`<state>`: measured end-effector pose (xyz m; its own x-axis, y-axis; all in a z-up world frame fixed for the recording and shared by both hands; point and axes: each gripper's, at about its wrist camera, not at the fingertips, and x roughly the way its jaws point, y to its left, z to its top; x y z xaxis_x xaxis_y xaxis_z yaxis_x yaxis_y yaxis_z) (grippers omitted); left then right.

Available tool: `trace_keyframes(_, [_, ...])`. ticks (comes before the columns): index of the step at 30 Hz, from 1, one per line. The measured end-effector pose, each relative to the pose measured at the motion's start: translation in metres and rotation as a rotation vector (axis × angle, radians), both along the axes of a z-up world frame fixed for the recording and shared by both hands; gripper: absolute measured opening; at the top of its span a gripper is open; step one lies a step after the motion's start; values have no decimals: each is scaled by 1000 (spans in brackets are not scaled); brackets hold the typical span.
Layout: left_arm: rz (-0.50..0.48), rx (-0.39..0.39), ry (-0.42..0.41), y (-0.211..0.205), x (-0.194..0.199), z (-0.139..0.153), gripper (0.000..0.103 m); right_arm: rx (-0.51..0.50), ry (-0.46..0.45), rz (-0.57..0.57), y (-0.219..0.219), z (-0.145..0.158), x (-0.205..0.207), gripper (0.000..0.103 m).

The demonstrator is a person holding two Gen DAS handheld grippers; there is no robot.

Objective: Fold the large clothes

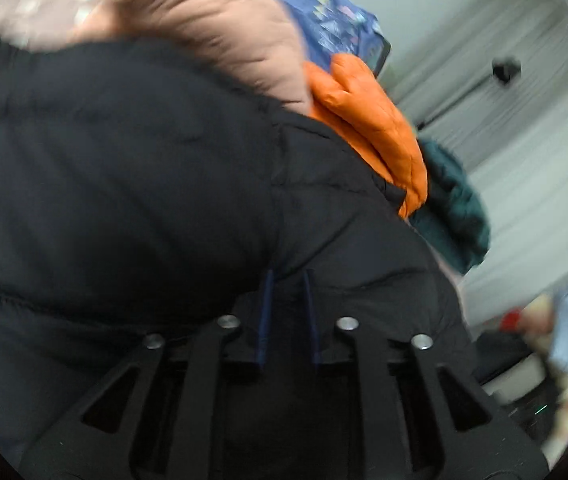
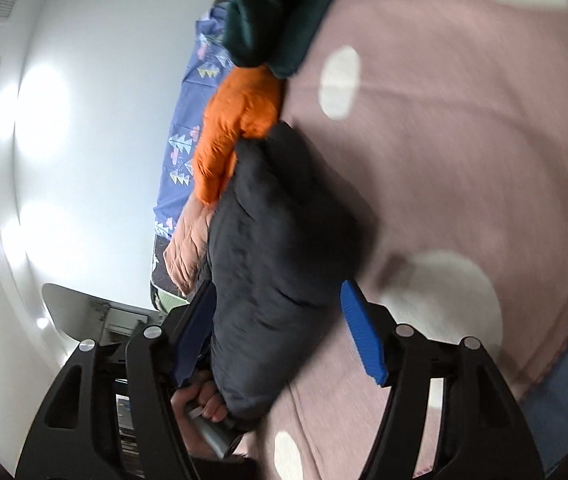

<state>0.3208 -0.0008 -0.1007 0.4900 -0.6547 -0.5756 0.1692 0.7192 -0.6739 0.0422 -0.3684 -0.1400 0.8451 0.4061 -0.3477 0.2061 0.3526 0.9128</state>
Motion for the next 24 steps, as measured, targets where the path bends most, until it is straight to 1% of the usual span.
trace_keyframes(1, [7, -48, 18, 6, 1, -6, 6, -14, 10, 16, 5, -3, 4, 66])
trace_keyframes(2, [6, -68, 24, 8, 2, -9, 4, -27, 12, 18, 7, -3, 4, 66])
trace_keyframes(4, [-3, -88, 21, 11, 2, -13, 3, -43, 0, 16, 13, 0, 9, 67])
trace_keyframes(7, [-5, -88, 6, 8, 0, -16, 3, -26, -25, 28, 22, 2, 19, 74])
trace_keyframes(8, [-5, -89, 3, 8, -1, -16, 3, -26, -30, 25, 25, -1, 26, 75])
trace_keyframes(12, [-9, -100, -4, 13, 0, -18, 3, -43, -60, -53, 25, -3, 43, 75])
trace_keyframes(13, [-10, -100, -7, 12, 1, -17, 3, -62, -63, -79, 25, -1, 46, 75])
trace_keyframes(16, [-11, -107, -10, 11, 4, -17, 3, -104, -44, -122, 27, 1, 62, 75])
trace_keyframes(19, [-13, -115, -14, 13, 3, -18, 3, -124, -38, -146, 29, 3, 77, 75])
trace_keyframes(20, [-14, -115, -16, 14, 3, -18, 3, -126, -35, -151, 28, 3, 79, 73])
trace_keyframes(21, [-15, -116, -17, 15, 2, -19, 3, -125, -31, -166, 28, 3, 80, 69])
trace_keyframes(23, [-17, -118, -20, 16, 2, -19, 3, -128, -23, -176, 26, 3, 82, 47])
trace_keyframes(24, [-18, -118, -22, 16, 2, -19, 3, -129, -23, -176, 25, 3, 83, 44])
